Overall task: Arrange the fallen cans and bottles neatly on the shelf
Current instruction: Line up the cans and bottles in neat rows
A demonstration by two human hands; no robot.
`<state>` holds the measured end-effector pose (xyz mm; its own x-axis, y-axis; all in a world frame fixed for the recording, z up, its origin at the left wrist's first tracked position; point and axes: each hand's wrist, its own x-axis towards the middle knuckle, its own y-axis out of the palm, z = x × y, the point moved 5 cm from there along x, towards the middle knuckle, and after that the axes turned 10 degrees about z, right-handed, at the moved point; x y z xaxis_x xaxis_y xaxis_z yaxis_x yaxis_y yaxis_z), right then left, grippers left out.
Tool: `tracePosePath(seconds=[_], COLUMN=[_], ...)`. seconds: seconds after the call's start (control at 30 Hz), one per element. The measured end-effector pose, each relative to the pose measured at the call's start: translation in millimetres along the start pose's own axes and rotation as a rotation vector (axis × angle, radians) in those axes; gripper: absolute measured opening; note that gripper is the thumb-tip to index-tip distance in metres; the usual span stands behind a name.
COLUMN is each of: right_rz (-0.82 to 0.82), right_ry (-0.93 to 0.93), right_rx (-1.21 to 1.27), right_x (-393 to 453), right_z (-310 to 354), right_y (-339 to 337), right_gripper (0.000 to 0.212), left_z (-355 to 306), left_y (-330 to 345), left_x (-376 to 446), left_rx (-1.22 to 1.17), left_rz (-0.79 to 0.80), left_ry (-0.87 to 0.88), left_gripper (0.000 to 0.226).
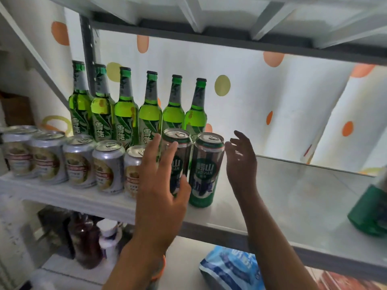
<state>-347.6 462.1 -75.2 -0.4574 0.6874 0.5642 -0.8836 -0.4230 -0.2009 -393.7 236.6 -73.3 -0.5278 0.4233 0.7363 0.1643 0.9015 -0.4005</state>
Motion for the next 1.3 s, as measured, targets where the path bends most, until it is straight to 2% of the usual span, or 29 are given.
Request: tracePosePath(seconds=[0.17,0.4,0.53,0.7,0.83,1.0,1.3], right_rz=[-0.018,-0.119,-0.093,-0.005,0.029,0.044,0.097], right_ry=[-0.022,-0.039,-0.078,-0.166,-0.209,-0.244,-0.28], right_rx=[-0.143,-0.204,-0.239,-0.228,-0.161,-0.059,-0.072], right_x=[-30,-50,-59,-67,-67,-74,-95], right_z=[-10,-9,-1,7,11,13,41], right_y=[-3,-17,-15,-14,-16,-23,-29], right_gripper=[0.036,0.039,0.037,0.054,0.06,0.061,0.059], left_z=[0,1,-2,-9,-14,-18,-26], left_y=[14,20,17,11,4,-10,-26], left_x=[-8,-26,-26,-28,-28,-22,7], left_rx=[-0.059,-0.099,-0.056,0.023,0.09,0.185,0.157], left_rz=[0.012,0.003,0.029,0.024,0.068,0.082,0.187], left_ry=[0.027,-0.004,0.011,-0.037,-0.05,-0.05,-0.022], left_gripper=[0.063,0.062,0.061,0.056,0.054,0.056,0.057])
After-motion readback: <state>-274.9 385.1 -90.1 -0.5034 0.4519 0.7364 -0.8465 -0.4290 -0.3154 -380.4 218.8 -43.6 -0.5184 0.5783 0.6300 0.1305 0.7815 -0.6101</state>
